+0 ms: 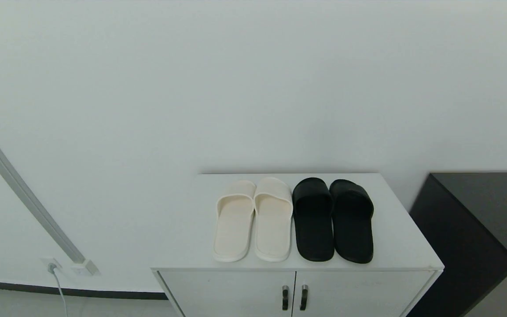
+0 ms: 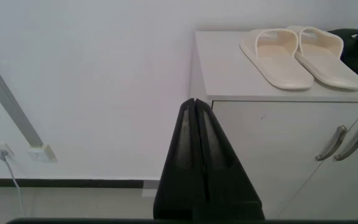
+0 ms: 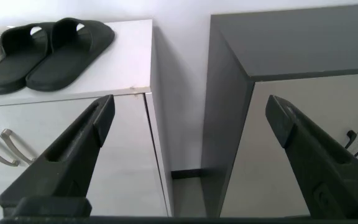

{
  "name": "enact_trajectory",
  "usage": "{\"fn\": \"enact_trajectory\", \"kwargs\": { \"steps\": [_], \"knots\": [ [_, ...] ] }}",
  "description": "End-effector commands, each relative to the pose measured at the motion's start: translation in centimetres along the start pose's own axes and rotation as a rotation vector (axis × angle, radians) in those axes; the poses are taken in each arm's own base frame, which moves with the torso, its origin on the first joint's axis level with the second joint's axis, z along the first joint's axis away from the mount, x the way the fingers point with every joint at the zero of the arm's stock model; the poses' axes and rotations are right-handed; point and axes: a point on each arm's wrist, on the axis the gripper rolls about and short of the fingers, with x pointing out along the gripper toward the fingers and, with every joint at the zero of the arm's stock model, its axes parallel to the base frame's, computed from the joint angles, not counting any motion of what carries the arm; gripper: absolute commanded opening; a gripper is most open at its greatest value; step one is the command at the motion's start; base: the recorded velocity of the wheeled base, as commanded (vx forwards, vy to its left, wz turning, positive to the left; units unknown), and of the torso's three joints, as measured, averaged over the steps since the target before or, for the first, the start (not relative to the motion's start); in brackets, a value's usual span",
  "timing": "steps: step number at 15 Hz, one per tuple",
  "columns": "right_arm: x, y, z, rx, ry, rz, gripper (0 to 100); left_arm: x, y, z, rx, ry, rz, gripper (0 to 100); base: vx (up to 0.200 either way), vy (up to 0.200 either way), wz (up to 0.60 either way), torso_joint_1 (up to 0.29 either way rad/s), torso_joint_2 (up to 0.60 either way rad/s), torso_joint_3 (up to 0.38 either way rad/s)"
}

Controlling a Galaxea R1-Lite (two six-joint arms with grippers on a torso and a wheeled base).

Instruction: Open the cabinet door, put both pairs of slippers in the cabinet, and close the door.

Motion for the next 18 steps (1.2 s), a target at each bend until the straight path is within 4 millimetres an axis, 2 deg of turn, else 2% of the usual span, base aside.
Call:
{"fn": "enact_trajectory", "kwargs": {
  "steps": [1,9,10,11,12,13,14,15,16,18],
  "knots": [
    [0.0,0.0,0.0,-0.001,0.002,0.000,100,0.0,0.0,0.0,-0.001,0.001,0.001,0,0.000,0.000,0.00,0.000,0.00,0.000],
    [0.0,0.1,0.1,-0.046,-0.006,0.025,100,0.0,0.0,0.0,-0.003,0.001,0.002,0,0.000,0.000,0.00,0.000,0.00,0.000],
    [-0.2,0.1,2.1,-0.025,-0.032,0.034,100,0.0,0.0,0.0,-0.001,0.001,0.001,0,0.000,0.000,0.00,0.000,0.00,0.000],
    [-0.1,0.1,8.1,0.096,-0.041,0.059,100,0.0,0.0,0.0,0.001,0.001,-0.001,0,0.000,0.000,0.00,0.000,0.00,0.000],
    [0.7,0.2,8.5,0.080,0.044,0.073,100,0.0,0.0,0.0,0.001,0.001,-0.001,0,0.000,0.000,0.00,0.000,0.00,0.000],
    [2.9,0.5,8.0,0.004,0.202,0.123,100,0.0,0.0,0.0,-0.001,0.001,-0.001,0,0.000,0.000,0.00,0.000,0.00,0.000],
    [4.4,0.7,7.8,0.002,0.271,0.146,100,0.0,0.0,0.0,-0.001,0.001,0.001,0,0.000,0.000,0.00,0.000,0.00,0.000],
    [5.3,0.9,8.0,0.000,0.291,0.161,100,0.0,0.0,0.0,-0.001,0.001,-0.001,0,0.000,0.000,0.00,0.000,0.00,0.000],
    [7.6,1.4,8.7,-0.002,0.308,0.221,100,0.0,0.0,0.0,0.001,0.001,-0.001,0,0.000,0.000,0.00,0.000,0.00,0.000],
    [10.3,2.6,9.6,-0.020,0.327,0.282,100,0.0,0.0,0.0,0.002,0.001,-0.002,0,0.000,0.000,0.00,0.000,0.00,0.000]
  ]
}}
